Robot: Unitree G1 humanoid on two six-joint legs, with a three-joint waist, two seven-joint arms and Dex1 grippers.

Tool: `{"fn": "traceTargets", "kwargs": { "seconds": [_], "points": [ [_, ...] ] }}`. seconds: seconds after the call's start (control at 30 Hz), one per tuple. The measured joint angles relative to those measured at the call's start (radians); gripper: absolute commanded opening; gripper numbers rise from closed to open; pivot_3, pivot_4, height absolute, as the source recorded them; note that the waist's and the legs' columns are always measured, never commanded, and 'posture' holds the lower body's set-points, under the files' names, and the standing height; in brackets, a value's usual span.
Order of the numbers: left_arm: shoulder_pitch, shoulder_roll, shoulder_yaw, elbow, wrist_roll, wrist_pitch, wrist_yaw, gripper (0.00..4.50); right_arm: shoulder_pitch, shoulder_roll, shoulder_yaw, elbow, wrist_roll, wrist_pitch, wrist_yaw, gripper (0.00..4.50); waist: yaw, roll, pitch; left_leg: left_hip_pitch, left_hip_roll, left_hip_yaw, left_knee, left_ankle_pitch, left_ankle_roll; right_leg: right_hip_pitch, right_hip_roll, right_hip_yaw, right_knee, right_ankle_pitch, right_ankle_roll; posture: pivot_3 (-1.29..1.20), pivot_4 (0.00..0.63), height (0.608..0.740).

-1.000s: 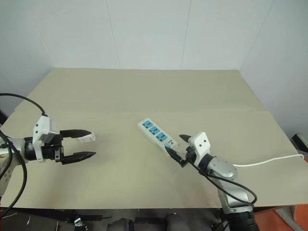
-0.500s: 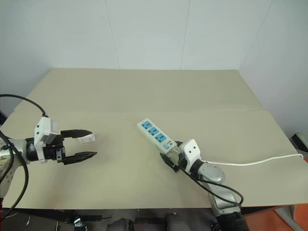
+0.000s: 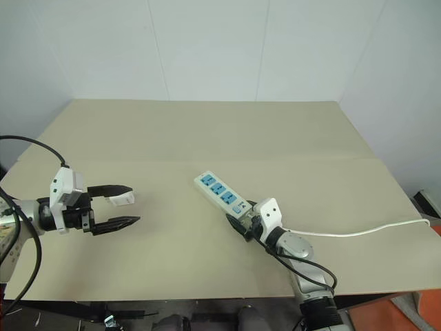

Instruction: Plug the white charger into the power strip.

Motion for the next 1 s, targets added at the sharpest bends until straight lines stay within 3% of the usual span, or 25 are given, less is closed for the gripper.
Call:
{"fn": "traceTargets", "kwargs": {
  "seconds": [0.23,0.33,0.43,0.6,0.7,0.83,1.0],
  "points": [
    [-0.033,-0.019,-0.009,0.001,0.042,-0.039,0.044,4.50,-0.003,-0.016,0.005,0.019,-0.003,-0.033,0.025,3.42,0.004,0.000,0.000,0.000,0.000,0.000,0.000,0.000,0.000,0.001,0.000,0.000,0.000,0.000,0.000,0.00,0.150,0.740],
    [-0.145,-0.039,-0.071,0.000,0.117,-0.056,0.119,4.50,-0.011,-0.028,0.013,0.030,0.000,-0.041,0.063,3.42,0.010,-0.001,0.000,0.001,0.000,0.000,0.000,0.000,0.000,0.001,0.000,0.000,0.000,0.000,0.000,0.00,0.150,0.740],
    [-0.365,-0.029,-0.181,0.062,0.215,-0.017,0.155,4.50,-0.034,-0.053,0.037,0.037,0.022,-0.039,0.158,3.42,0.016,-0.001,0.000,0.001,-0.001,-0.001,0.000,0.000,0.000,0.002,0.001,0.000,0.000,0.000,0.001,0.00,0.150,0.740],
    [-0.774,-0.021,-0.449,0.404,0.411,0.006,-0.017,4.50,-0.108,-0.110,0.103,0.051,0.059,0.004,0.359,3.42,0.005,-0.001,0.000,0.001,-0.001,-0.002,0.000,0.000,0.000,0.002,0.003,0.001,-0.001,0.000,0.001,0.00,0.150,0.740],
    [-0.995,-0.074,-0.679,0.695,0.617,-0.042,-0.180,4.50,-0.146,-0.144,0.133,0.073,0.048,0.002,0.434,3.42,0.000,-0.001,0.000,0.000,-0.001,-0.002,0.000,0.000,0.000,0.002,0.003,0.000,-0.001,0.000,0.000,0.00,0.150,0.740],
    [-1.173,-0.200,-0.831,0.991,0.791,-0.082,-0.269,4.50,-0.171,-0.131,0.157,0.108,0.013,-0.032,0.441,3.42,-0.013,-0.001,0.000,-0.001,-0.001,-0.003,0.000,0.000,0.000,0.000,0.004,0.001,-0.001,0.000,0.000,0.00,0.150,0.740],
    [-1.218,-0.237,-0.906,1.153,0.920,-0.184,-0.339,4.50,-0.164,-0.099,0.167,0.113,-0.005,-0.058,0.413,3.42,-0.037,-0.002,0.001,0.000,0.000,-0.006,0.000,0.000,0.001,0.000,0.007,0.003,0.001,-0.001,0.000,0.00,0.150,0.740]
  ]
}}
